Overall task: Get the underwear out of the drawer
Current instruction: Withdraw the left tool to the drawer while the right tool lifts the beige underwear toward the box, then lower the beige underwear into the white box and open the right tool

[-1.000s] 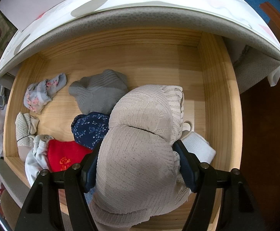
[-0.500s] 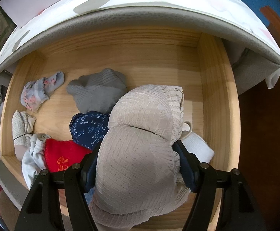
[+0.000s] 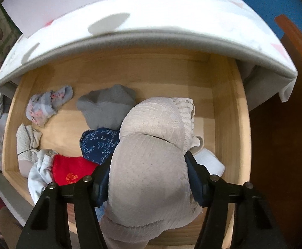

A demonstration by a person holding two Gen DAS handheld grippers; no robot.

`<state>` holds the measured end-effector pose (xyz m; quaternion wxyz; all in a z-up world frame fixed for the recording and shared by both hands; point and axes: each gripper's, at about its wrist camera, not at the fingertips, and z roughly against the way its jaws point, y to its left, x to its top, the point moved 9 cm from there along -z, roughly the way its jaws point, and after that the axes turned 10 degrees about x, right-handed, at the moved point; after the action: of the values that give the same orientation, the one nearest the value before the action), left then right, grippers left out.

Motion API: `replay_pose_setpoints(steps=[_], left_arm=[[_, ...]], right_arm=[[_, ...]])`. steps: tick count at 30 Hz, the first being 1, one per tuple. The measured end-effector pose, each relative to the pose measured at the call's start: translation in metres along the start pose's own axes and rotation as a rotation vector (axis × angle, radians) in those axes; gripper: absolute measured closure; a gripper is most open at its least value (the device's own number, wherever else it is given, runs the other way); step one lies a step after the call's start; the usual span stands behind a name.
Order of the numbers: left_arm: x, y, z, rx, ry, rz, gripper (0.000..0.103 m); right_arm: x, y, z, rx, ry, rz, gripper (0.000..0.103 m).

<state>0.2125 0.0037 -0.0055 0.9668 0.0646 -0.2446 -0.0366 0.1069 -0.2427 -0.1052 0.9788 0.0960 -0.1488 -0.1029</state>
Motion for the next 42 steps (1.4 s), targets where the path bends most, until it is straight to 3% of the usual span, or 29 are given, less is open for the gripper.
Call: replay_pose_setpoints(steps=[7, 13, 20, 26, 31, 36, 42], left_arm=[[-0.05, -0.007, -0.035, 0.078, 0.036, -0.039, 0.038], [-0.074, -0.011, -0.046, 0.063, 0.052, -0.013, 0.038], [-0.08, -0.011, -0.042, 0.07, 0.001, -0.009, 0.038], [-0.079, -0.007, -0.041, 0.067, -0.009, 0.017, 0.038], [-0.078, -0.008, -0.04, 0.073, -0.02, 0.016, 0.038], [-0.079, -0.007, -0.041, 0.07, -0.019, 0.022, 0.038], [-0.079, -0.002, -0.043, 0.057, -0.007, 0.046, 0.038]], right_arm=[[0.007, 0.001, 0.023, 0.009, -0.024, 0.013, 0.046], [0.011, 0.005, 0.056, 0.049, -0.033, 0.008, 0.046], [0.029, 0.022, 0.122, 0.075, -0.108, 0.08, 0.046], [0.078, 0.043, 0.186, 0.071, -0.236, 0.136, 0.046], [0.141, 0.057, 0.223, 0.04, -0.332, 0.174, 0.046], [0.203, 0.063, 0.228, -0.011, -0.383, 0.204, 0.046], [0.261, 0.049, 0.195, -0.031, -0.349, 0.158, 0.046]])
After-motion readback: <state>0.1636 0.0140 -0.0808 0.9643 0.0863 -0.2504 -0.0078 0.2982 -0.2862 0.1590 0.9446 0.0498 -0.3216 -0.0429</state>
